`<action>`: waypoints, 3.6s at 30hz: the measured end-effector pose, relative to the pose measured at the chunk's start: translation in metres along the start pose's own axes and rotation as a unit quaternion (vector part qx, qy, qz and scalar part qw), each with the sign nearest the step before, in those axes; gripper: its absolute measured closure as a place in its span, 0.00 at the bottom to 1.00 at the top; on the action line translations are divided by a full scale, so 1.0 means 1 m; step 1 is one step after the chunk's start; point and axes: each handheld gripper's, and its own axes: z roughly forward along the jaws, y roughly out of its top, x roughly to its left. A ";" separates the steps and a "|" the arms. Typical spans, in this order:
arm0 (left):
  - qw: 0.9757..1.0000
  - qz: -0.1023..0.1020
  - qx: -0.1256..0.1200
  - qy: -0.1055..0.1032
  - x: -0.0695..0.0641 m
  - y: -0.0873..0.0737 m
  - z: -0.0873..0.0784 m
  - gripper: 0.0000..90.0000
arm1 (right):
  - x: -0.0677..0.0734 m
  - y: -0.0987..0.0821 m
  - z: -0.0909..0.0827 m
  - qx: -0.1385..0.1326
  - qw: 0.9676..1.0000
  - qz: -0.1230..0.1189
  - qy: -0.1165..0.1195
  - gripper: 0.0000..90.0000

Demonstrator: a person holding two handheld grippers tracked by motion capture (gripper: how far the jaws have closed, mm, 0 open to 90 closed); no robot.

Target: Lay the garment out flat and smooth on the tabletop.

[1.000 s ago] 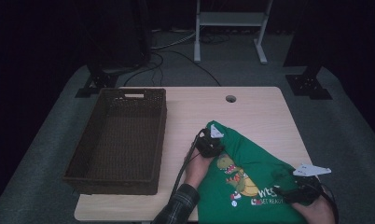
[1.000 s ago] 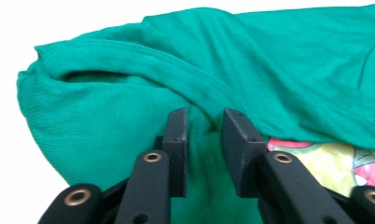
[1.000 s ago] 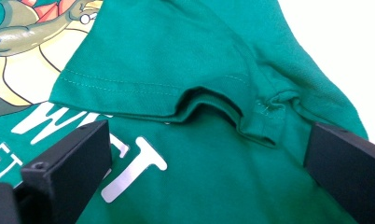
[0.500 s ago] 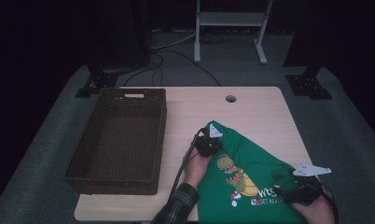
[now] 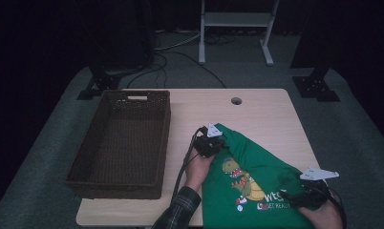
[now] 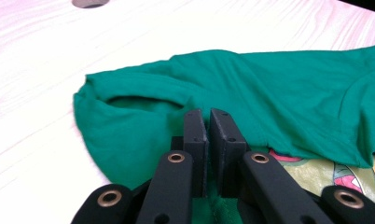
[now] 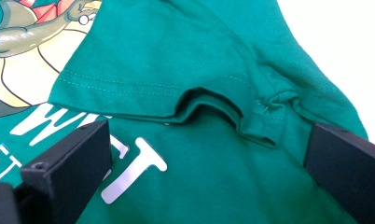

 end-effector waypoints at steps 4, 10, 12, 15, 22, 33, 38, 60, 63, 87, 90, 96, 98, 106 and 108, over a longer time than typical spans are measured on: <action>1.000 -0.003 -0.005 0.007 0.003 0.000 -0.006 0.95 | 0.000 0.000 0.000 0.000 1.000 0.000 0.000 0.00; 1.000 -0.004 -0.011 0.018 0.008 -0.001 -0.017 0.95 | 0.000 0.000 0.000 0.000 1.000 0.000 0.000 0.00; 1.000 -0.006 -0.013 0.022 0.010 -0.002 -0.020 0.95 | 0.000 0.000 0.000 0.000 1.000 0.000 0.000 0.00; 1.000 -0.007 -0.011 0.026 0.013 -0.004 -0.023 0.95 | 0.000 0.000 0.000 0.000 1.000 0.000 0.000 0.00; 0.999 -0.017 -0.014 0.036 0.021 -0.011 -0.031 0.95 | 0.000 0.000 0.000 0.000 1.000 0.000 0.000 0.00; 0.998 -0.027 -0.013 0.051 0.029 -0.017 -0.036 0.95 | 0.000 0.000 0.000 0.000 1.000 0.000 0.000 0.00; 0.998 -0.030 -0.007 0.062 0.032 -0.021 -0.037 0.95 | 0.000 0.000 0.000 0.000 1.000 0.000 0.000 0.00; 0.990 -0.049 0.022 0.128 0.040 -0.034 -0.042 0.82 | 0.000 0.000 0.000 0.000 1.000 0.000 0.000 0.00; 0.990 -0.059 0.005 0.132 0.042 -0.033 -0.045 0.69 | 0.000 0.000 0.000 0.000 1.000 0.000 0.000 0.00; 0.999 -0.005 -0.016 -0.040 -0.010 -0.012 -0.029 0.00 | 0.000 0.000 0.000 0.000 1.000 0.000 0.000 0.00; 0.999 0.008 -0.006 -0.052 -0.020 -0.017 -0.026 0.00 | 0.000 0.000 0.000 0.000 1.000 0.000 0.000 0.00; 0.997 0.037 0.032 -0.054 -0.034 -0.031 -0.018 0.00 | 0.000 0.000 0.000 0.000 1.000 0.000 0.000 0.00; 0.997 0.044 0.048 -0.049 -0.036 -0.037 -0.016 0.00 | 0.000 0.000 0.000 0.000 1.000 0.000 0.000 0.00; 0.995 0.047 0.080 -0.036 -0.034 -0.047 -0.014 0.00 | 0.000 0.000 0.000 0.000 1.000 0.000 0.000 0.00; 0.994 0.054 0.084 -0.033 -0.034 -0.047 -0.014 0.00 | 0.000 0.000 0.000 0.000 1.000 0.000 0.000 0.00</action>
